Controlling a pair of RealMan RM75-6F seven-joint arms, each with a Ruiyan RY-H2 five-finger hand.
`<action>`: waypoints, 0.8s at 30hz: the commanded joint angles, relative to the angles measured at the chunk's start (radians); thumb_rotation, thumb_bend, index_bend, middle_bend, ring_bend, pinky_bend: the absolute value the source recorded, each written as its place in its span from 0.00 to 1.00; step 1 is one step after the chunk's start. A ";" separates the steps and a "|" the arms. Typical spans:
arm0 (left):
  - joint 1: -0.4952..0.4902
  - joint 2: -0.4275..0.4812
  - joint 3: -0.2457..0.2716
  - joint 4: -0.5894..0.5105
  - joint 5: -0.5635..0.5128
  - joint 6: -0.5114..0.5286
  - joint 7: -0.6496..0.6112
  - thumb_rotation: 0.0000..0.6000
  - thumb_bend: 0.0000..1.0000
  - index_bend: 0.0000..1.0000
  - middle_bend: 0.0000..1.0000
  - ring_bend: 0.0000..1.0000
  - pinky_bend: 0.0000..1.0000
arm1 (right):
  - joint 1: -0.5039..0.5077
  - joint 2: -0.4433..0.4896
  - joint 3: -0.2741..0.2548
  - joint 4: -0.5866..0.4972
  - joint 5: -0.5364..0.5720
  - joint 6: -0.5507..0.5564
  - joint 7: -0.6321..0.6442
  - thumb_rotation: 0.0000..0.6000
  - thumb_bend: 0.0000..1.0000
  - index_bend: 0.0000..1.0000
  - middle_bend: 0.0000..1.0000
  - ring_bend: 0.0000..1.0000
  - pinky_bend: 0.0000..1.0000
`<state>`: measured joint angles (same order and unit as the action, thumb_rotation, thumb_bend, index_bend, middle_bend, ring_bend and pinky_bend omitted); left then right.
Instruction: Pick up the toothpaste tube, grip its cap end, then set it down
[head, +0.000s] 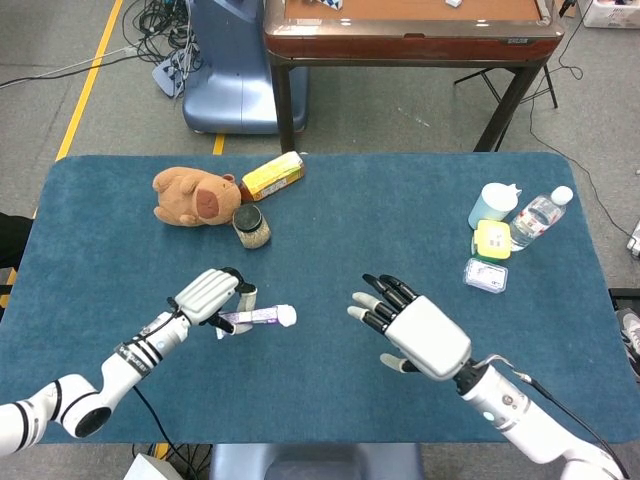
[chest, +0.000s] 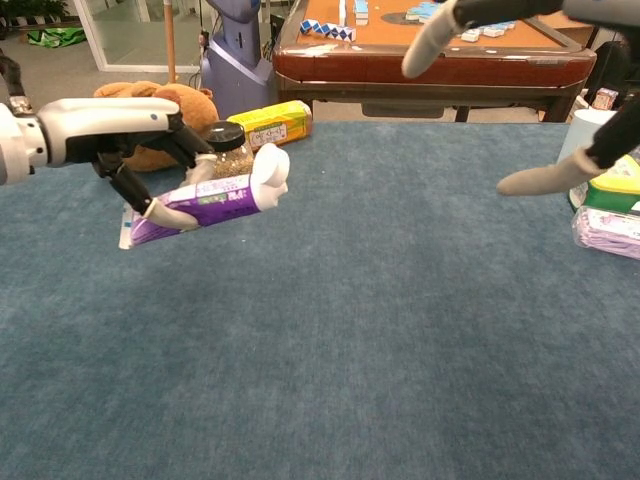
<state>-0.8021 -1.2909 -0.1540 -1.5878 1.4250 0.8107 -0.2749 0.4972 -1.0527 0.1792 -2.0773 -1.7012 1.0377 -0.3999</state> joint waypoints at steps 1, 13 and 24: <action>-0.028 -0.006 -0.019 -0.014 -0.027 -0.030 0.008 1.00 0.40 0.61 0.67 0.42 0.24 | 0.047 -0.057 0.026 0.018 0.046 -0.045 -0.046 1.00 0.21 0.25 0.16 0.00 0.09; -0.100 -0.044 -0.051 -0.012 -0.091 -0.090 0.044 1.00 0.41 0.61 0.67 0.42 0.24 | 0.158 -0.193 0.053 0.099 0.146 -0.100 -0.120 1.00 0.21 0.28 0.14 0.00 0.08; -0.113 -0.044 -0.044 0.000 -0.109 -0.105 0.031 1.00 0.42 0.61 0.68 0.42 0.24 | 0.184 -0.199 0.008 0.121 0.183 -0.115 -0.159 1.00 0.21 0.29 0.14 0.00 0.08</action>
<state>-0.9156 -1.3372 -0.1995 -1.5892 1.3164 0.7065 -0.2409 0.6813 -1.2537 0.1909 -1.9594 -1.5222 0.9215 -0.5558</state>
